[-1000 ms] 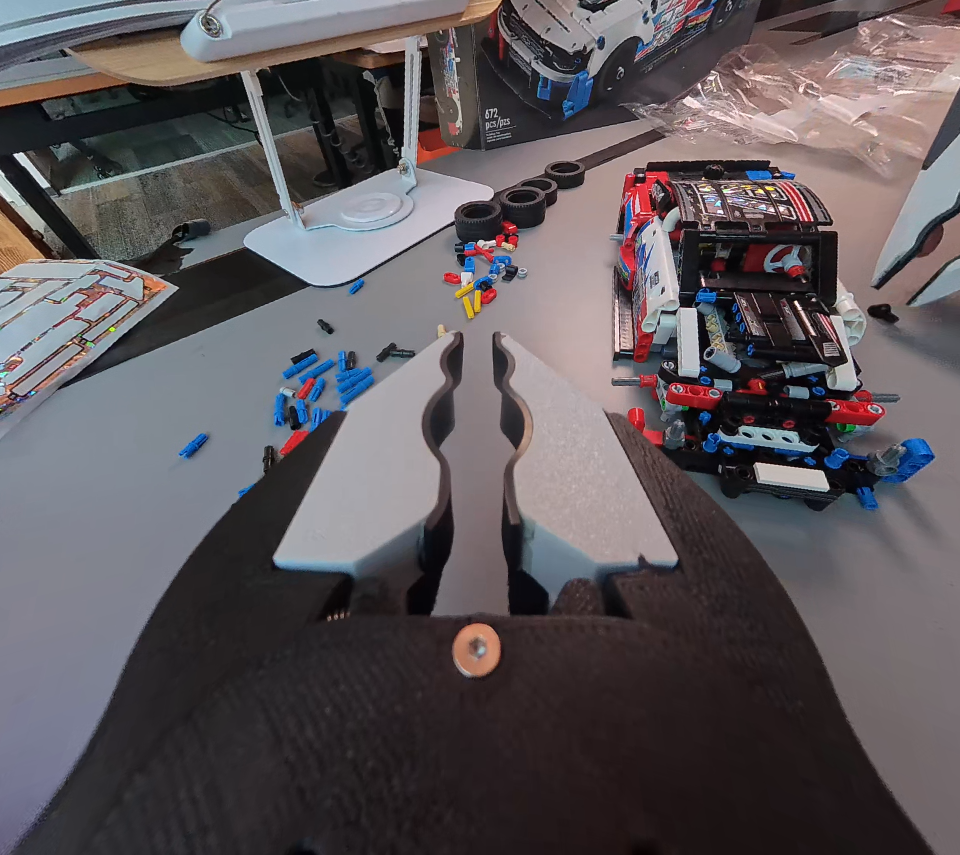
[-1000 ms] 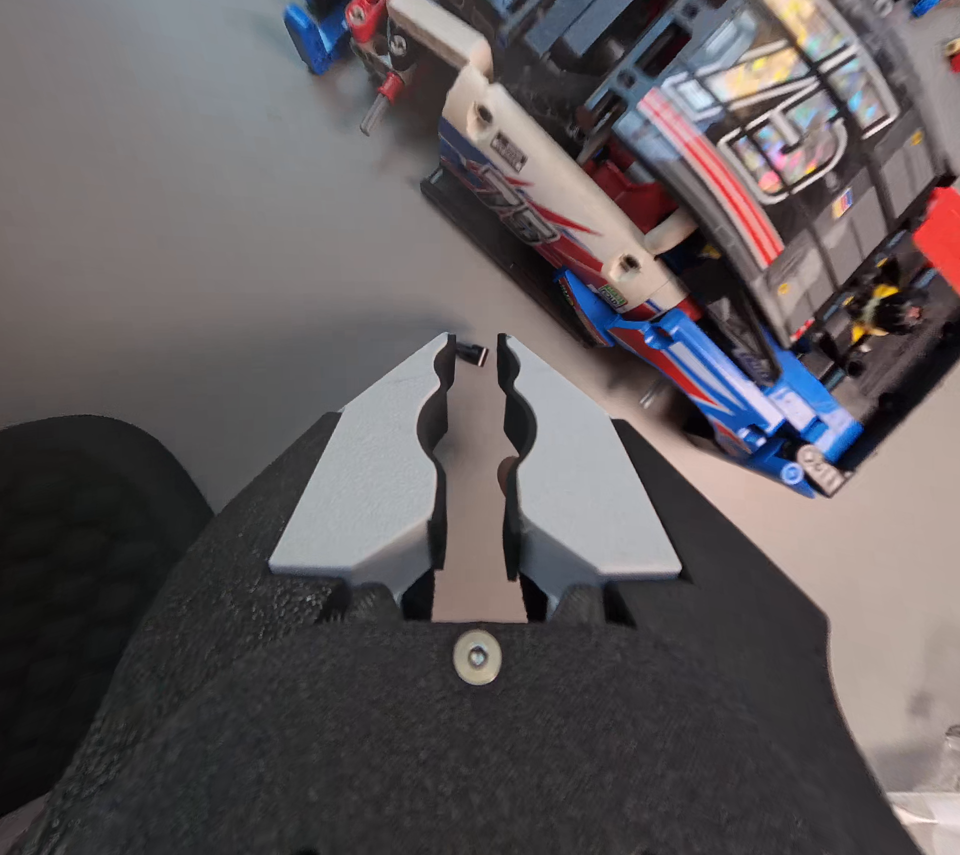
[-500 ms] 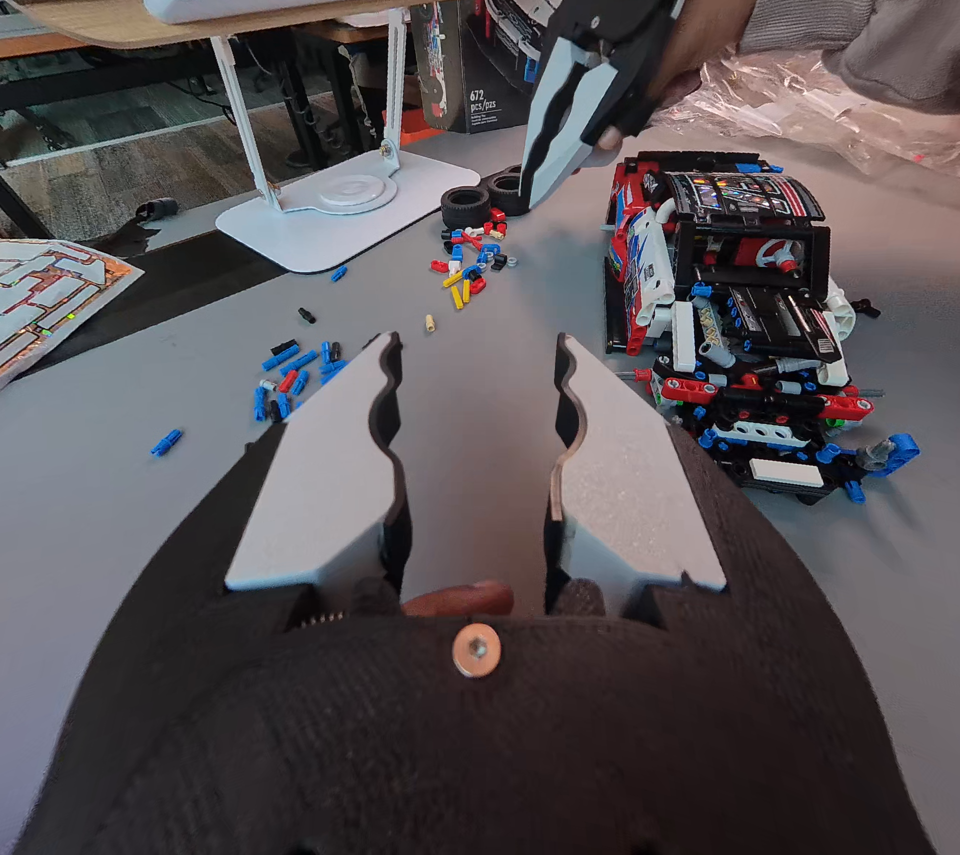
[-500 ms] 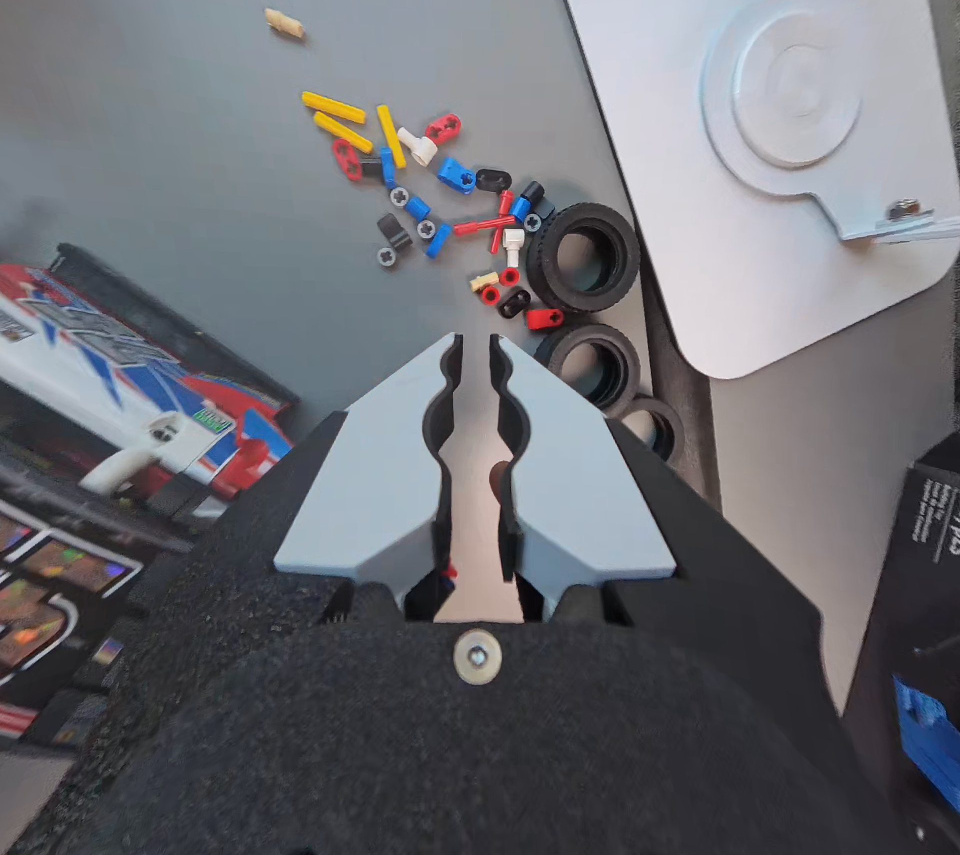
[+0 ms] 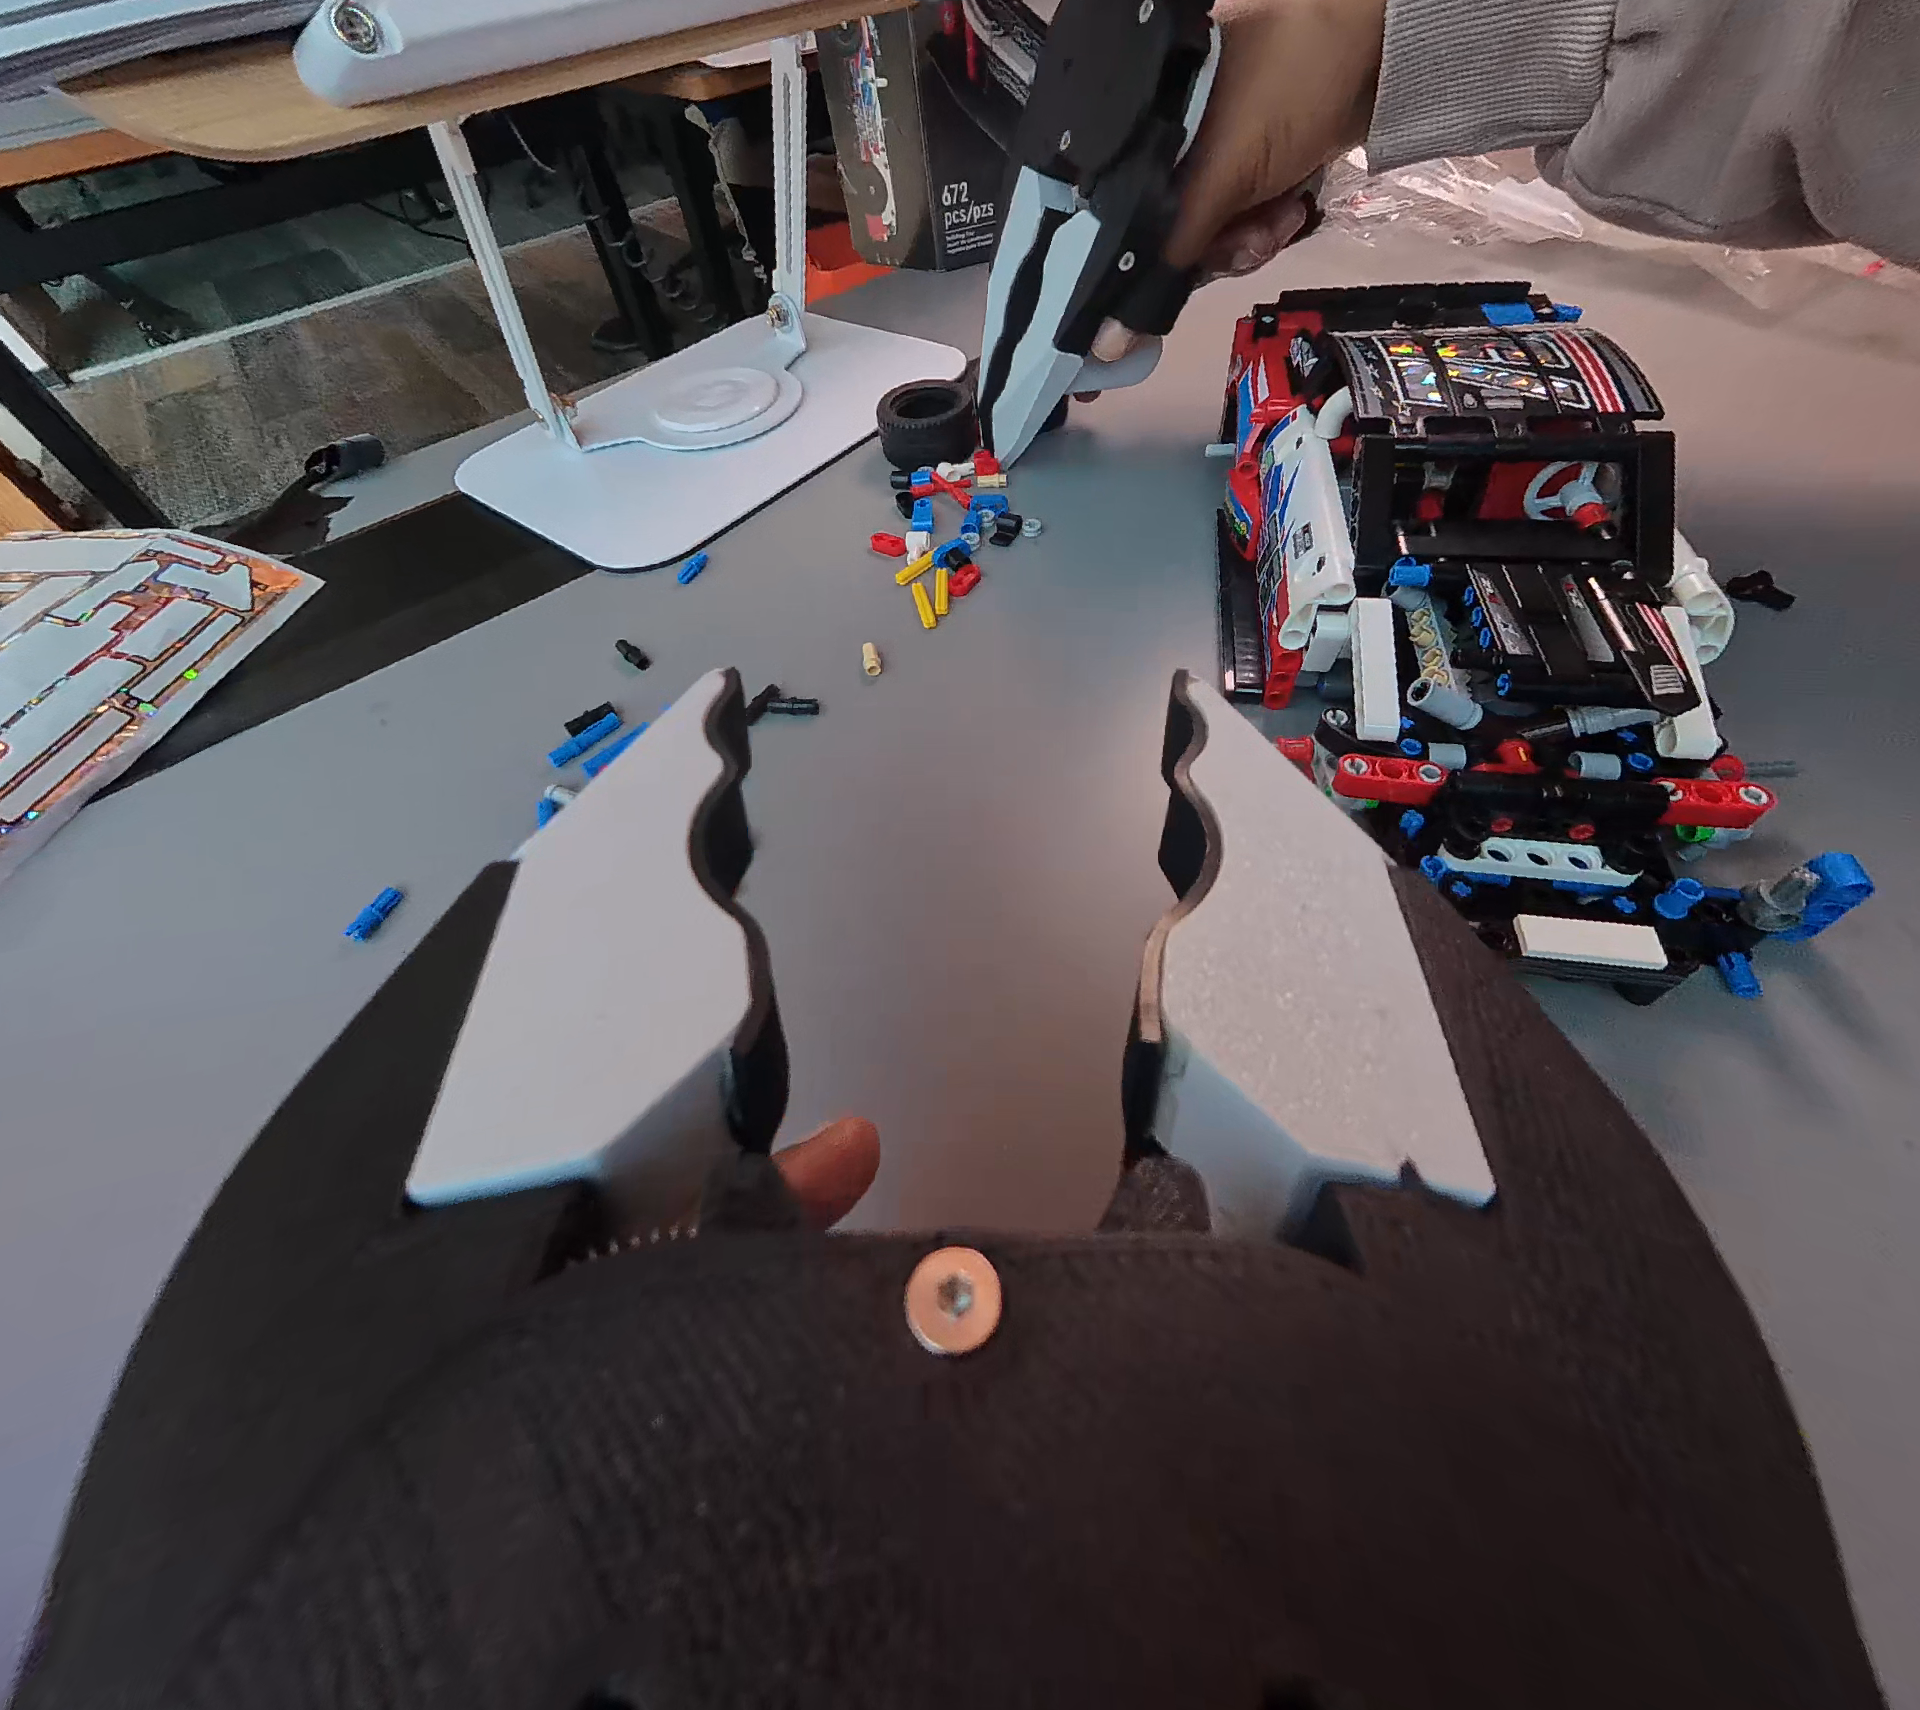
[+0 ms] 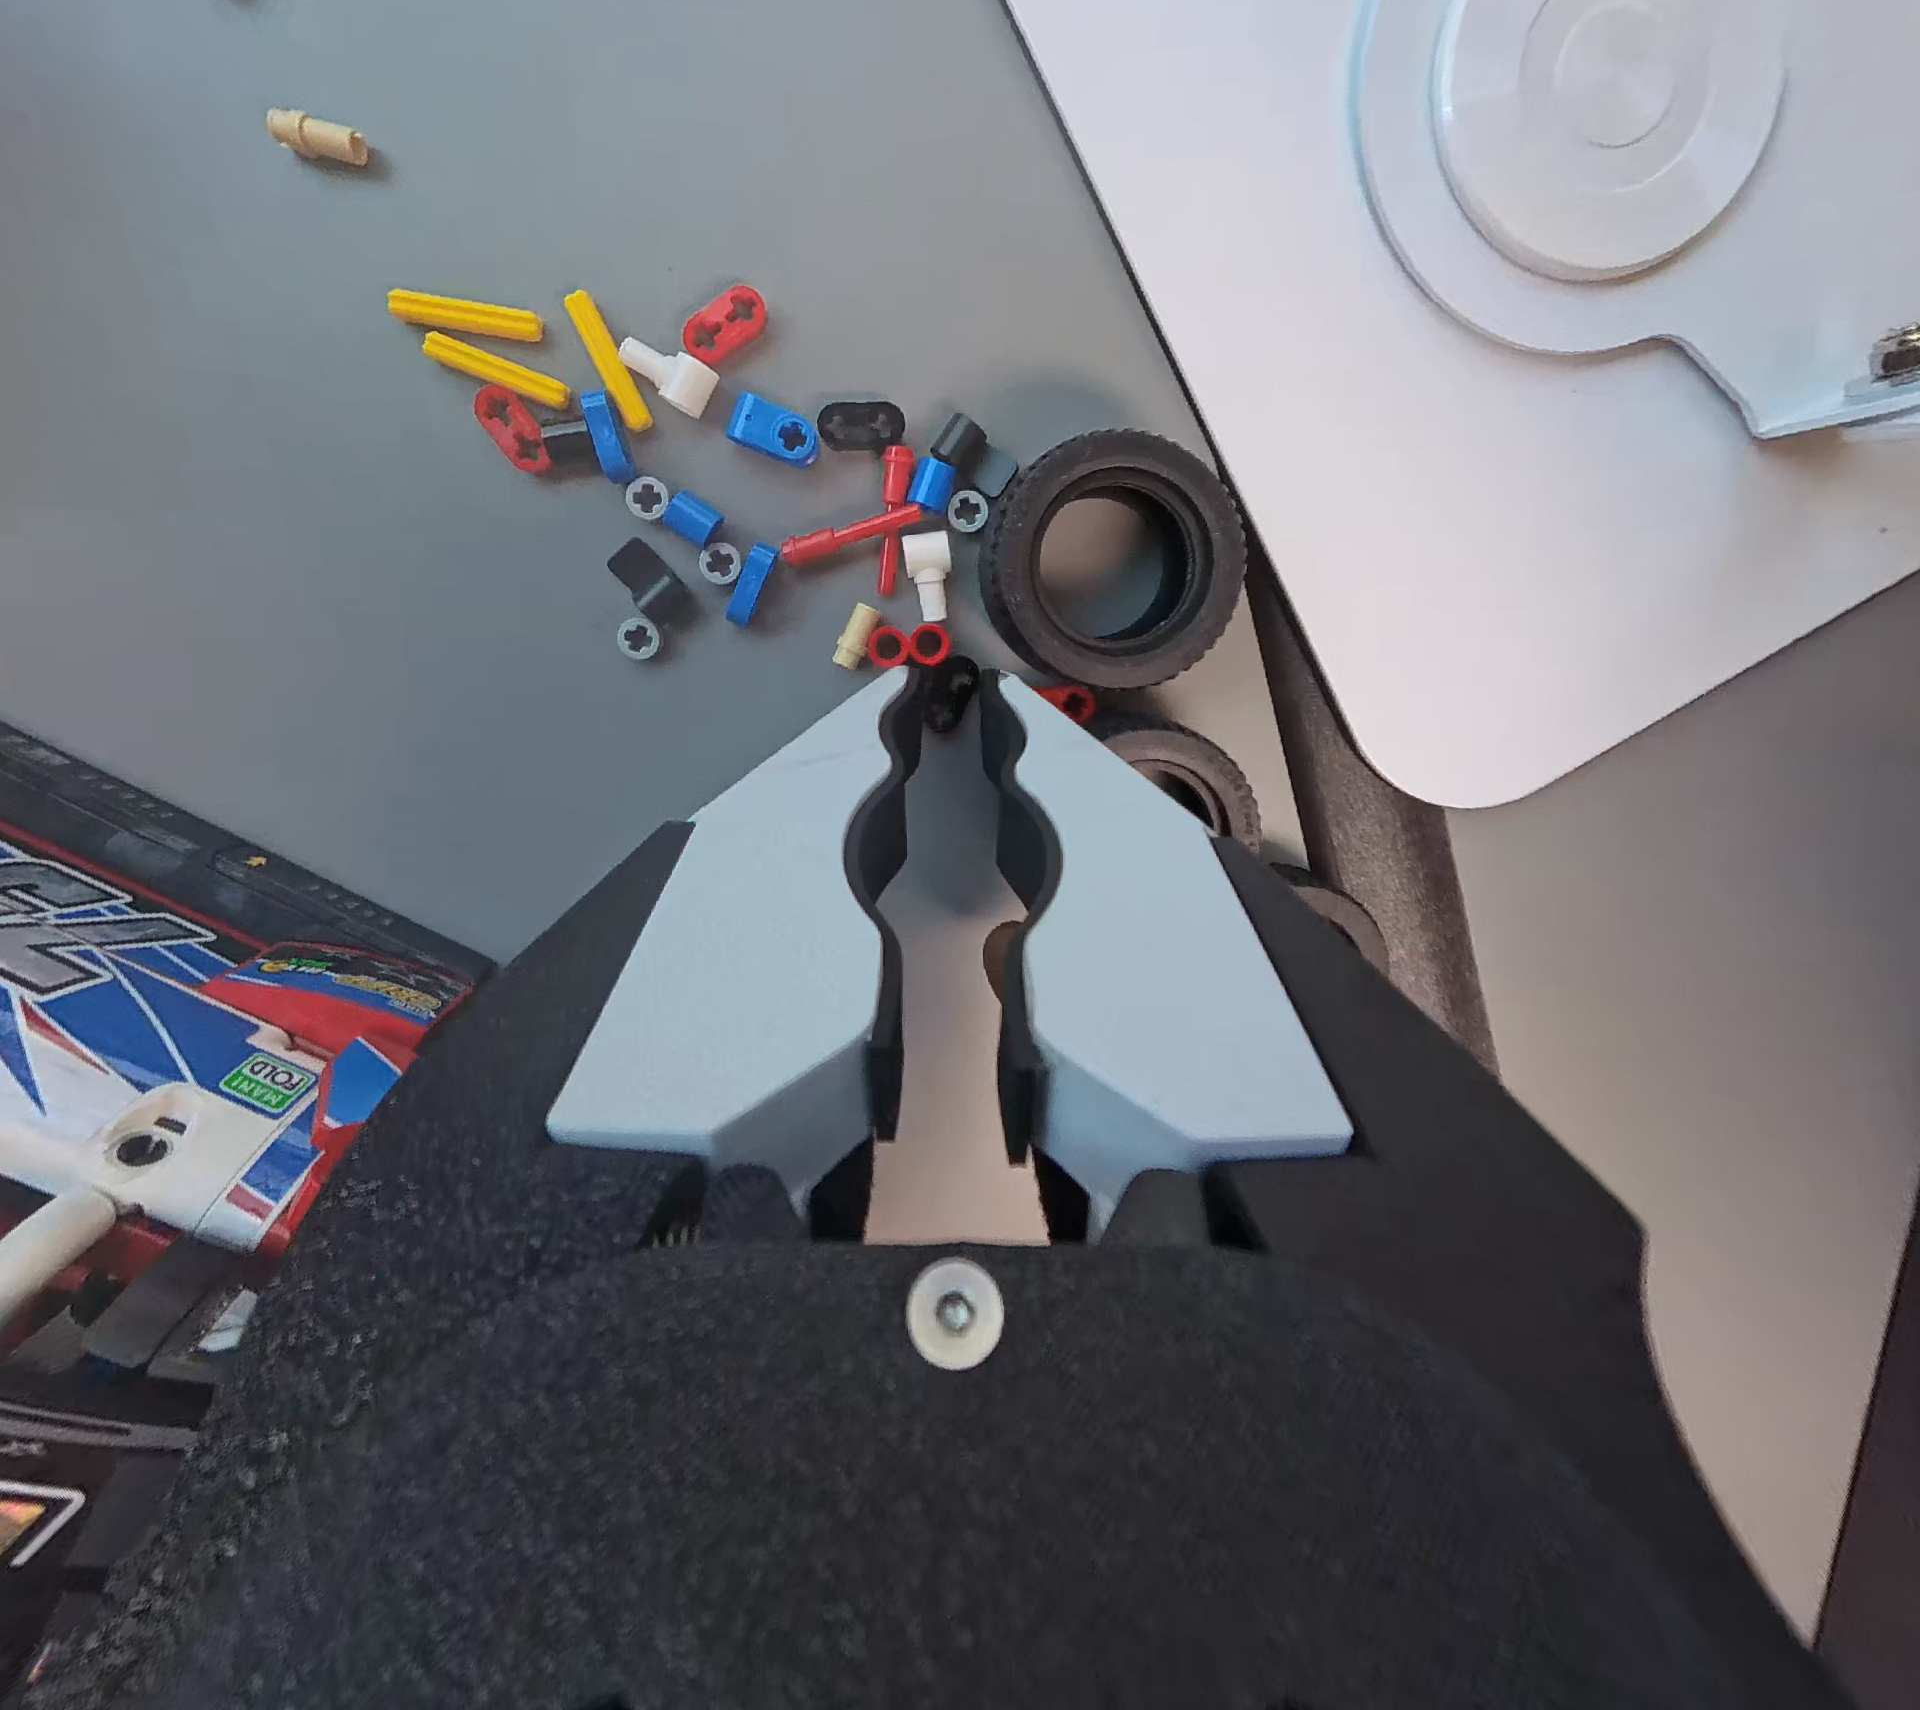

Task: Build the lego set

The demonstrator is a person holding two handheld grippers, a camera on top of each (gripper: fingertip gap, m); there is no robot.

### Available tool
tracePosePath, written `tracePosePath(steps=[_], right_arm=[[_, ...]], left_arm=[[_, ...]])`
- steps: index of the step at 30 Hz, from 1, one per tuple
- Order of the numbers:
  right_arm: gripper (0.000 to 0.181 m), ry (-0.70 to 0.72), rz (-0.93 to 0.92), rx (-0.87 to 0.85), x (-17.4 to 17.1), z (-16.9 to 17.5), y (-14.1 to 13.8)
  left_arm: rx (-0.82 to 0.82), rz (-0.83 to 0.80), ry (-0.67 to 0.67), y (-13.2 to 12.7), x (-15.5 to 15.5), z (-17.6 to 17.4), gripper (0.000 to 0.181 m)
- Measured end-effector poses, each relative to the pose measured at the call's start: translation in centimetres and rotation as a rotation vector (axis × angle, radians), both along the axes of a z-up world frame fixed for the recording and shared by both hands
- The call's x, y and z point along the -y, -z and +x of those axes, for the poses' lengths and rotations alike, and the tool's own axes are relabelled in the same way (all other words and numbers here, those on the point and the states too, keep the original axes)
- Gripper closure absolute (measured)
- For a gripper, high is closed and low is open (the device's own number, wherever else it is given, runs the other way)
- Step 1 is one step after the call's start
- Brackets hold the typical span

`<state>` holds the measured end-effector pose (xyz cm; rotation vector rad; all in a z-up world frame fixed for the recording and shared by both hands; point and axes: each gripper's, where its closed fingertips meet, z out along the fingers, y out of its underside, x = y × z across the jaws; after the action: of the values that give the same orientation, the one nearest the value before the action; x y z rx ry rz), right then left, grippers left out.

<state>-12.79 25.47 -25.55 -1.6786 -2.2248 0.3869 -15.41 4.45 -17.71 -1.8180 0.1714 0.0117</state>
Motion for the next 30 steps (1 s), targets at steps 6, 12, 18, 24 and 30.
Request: tracePosePath(steps=[6,12,18,24,30], right_arm=[[0.176,-0.032,-0.022,-0.024,0.6,0.5,-1.0],[0.176,-0.272,-0.161,-0.246,9.5,6.8,-10.7],[0.176,-0.319,-0.151,-0.076,15.7,18.5,-6.8],[0.176,-0.221,-0.134,-0.002,16.7,23.1,-0.9],[0.165,-0.228,-0.066,0.028,16.7,23.6,-0.1]], left_arm=[[0.02,0.013,0.039,-0.1,0.2,0.4,0.142],[0.05,-0.005,0.075,0.2,0.4,0.9,0.171],[-0.001,-0.02,0.063,0.8,0.2,1.3,0.169],[0.005,-0.011,0.033,0.8,0.2,0.9,0.159],[0.019,0.004,0.02,0.5,0.2,0.6,0.156]])
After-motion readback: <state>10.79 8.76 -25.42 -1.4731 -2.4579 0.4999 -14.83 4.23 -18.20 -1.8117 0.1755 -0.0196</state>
